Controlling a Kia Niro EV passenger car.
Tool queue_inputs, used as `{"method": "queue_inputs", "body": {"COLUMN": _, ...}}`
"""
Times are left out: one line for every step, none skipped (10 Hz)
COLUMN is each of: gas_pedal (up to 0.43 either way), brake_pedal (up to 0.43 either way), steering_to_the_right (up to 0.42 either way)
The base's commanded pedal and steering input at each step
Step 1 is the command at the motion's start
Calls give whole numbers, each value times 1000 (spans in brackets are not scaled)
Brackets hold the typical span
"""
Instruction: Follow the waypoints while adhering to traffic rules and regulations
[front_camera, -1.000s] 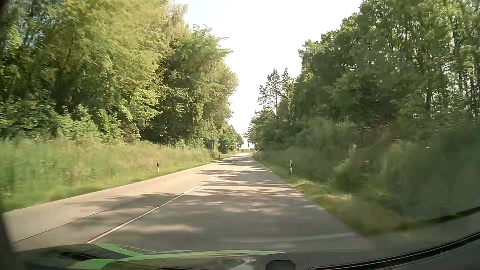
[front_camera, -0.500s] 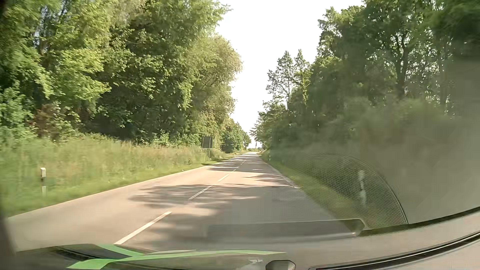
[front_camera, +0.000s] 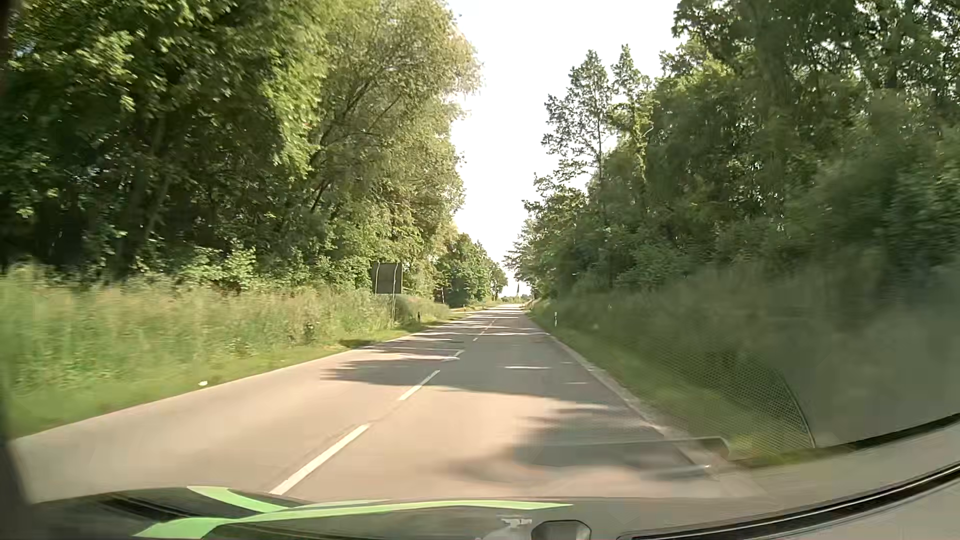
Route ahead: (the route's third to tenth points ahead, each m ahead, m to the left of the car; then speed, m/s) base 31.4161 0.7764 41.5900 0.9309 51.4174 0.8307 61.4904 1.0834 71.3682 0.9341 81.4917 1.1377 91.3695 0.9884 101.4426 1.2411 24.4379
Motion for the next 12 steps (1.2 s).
{"method": "queue_inputs", "body": {"gas_pedal": 150, "brake_pedal": 0, "steering_to_the_right": -1}}
{"method": "queue_inputs", "body": {"gas_pedal": 150, "brake_pedal": 0, "steering_to_the_right": -1}}
{"method": "queue_inputs", "body": {"gas_pedal": 138, "brake_pedal": 0, "steering_to_the_right": -3}}
{"method": "queue_inputs", "body": {"gas_pedal": 98, "brake_pedal": 0, "steering_to_the_right": -4}}
{"method": "queue_inputs", "body": {"gas_pedal": 67, "brake_pedal": 0, "steering_to_the_right": -4}}
{"method": "queue_inputs", "body": {"gas_pedal": 59, "brake_pedal": 0, "steering_to_the_right": -4}}
{"method": "queue_inputs", "body": {"gas_pedal": 0, "brake_pedal": 0, "steering_to_the_right": -3}}
{"method": "queue_inputs", "body": {"gas_pedal": 0, "brake_pedal": 0, "steering_to_the_right": -1}}
{"method": "queue_inputs", "body": {"gas_pedal": 0, "brake_pedal": 0, "steering_to_the_right": 0}}
{"method": "queue_inputs", "body": {"gas_pedal": 0, "brake_pedal": 0, "steering_to_the_right": 2}}
{"method": "queue_inputs", "body": {"gas_pedal": 0, "brake_pedal": 0, "steering_to_the_right": 4}}
{"method": "queue_inputs", "body": {"gas_pedal": 0, "brake_pedal": 0, "steering_to_the_right": 4}}
